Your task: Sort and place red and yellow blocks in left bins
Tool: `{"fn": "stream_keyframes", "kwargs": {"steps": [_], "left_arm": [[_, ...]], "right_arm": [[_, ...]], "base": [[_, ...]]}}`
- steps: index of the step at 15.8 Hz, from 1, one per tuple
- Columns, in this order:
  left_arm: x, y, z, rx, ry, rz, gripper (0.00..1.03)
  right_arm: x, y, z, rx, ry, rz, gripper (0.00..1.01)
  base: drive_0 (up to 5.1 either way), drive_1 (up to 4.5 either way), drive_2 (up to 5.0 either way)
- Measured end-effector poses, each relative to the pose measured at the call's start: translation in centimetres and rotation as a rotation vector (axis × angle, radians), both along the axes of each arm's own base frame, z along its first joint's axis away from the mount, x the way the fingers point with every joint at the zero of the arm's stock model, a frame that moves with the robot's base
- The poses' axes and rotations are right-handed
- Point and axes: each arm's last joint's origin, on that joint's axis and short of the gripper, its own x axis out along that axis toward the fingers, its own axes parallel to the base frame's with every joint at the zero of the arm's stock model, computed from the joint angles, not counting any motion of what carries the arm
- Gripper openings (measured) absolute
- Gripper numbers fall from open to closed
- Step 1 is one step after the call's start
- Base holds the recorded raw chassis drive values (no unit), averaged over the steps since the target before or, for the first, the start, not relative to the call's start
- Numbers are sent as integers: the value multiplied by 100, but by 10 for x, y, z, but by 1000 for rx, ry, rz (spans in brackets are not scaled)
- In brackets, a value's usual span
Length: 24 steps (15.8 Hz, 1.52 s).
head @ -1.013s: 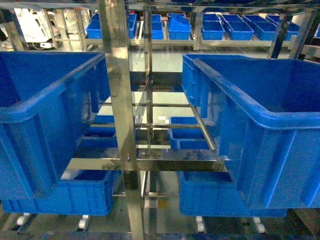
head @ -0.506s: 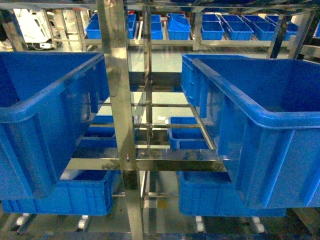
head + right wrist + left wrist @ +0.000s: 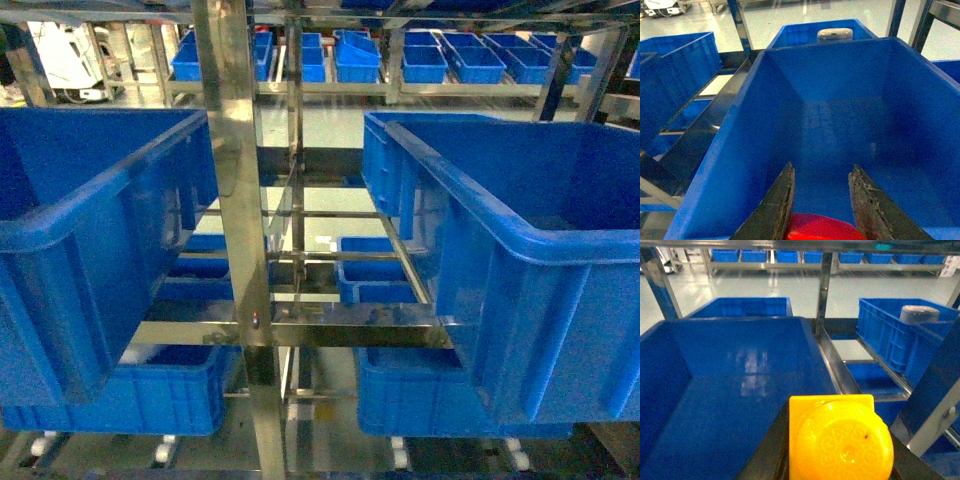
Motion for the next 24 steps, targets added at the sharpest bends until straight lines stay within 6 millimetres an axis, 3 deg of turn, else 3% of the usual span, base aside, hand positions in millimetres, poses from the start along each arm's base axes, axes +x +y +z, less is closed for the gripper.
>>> {"fn": "stream_keyframes", "kwargs": {"steps": [14,17,22,24], "left_arm": [[0,0,0,0,-1,0,27],[0,0,0,0,-1,0,27],[0,0,0,0,0,0,27],[0,0,0,0,0,0,27]], "right_arm": [[1,0,-1,0,-1,1,27],[8,18,17,-15,-111,58,27],[7,27,17,-17,-112,106,27],[4,41,15,7,-87,191,27]], "base": [[0,0,0],[0,0,0],[0,0,0],[0,0,0]]}}
